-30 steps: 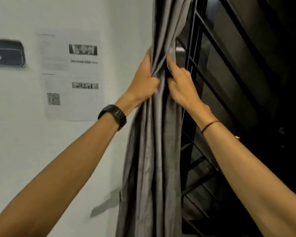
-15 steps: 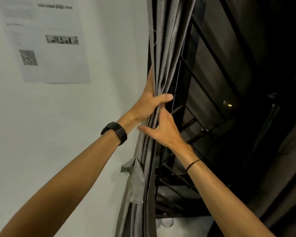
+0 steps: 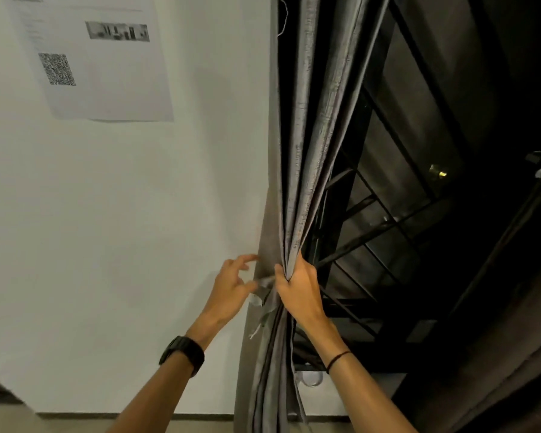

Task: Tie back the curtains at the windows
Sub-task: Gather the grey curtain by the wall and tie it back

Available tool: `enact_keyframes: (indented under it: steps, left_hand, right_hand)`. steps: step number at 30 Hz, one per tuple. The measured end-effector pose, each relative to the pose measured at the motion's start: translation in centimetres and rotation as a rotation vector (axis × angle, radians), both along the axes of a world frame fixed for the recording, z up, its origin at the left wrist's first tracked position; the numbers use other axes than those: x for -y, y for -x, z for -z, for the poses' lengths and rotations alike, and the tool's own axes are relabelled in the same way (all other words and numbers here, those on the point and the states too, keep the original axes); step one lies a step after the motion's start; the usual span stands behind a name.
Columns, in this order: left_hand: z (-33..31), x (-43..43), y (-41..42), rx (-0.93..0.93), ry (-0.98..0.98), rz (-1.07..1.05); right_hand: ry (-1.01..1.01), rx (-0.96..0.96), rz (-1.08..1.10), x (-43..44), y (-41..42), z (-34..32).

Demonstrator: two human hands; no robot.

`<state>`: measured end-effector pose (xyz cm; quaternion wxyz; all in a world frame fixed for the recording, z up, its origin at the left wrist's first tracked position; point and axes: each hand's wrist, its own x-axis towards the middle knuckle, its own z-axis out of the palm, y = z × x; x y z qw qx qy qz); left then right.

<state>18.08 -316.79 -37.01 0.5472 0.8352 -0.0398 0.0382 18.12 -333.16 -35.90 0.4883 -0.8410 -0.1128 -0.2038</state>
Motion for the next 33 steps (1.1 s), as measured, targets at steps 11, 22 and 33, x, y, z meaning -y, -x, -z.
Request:
enact_keyframes:
  steps: [11,22,33]
  left_hand:
    - [2.0,0.3,-1.4,0.319,-0.096,-0.284]
    - [1.1,6.2,0.4,0.143,0.360,0.209]
    - [-1.2,7.7,-0.9,0.065,0.391,-0.039]
  right_hand:
    - [0.010,-0.303,-0.033,2.3,0.7,4.2]
    - [0.102,-0.326,-0.048,0.2,4.5,4.5]
    - [-0.510,-0.378,-0.128,9.6,-0.8,0.3]
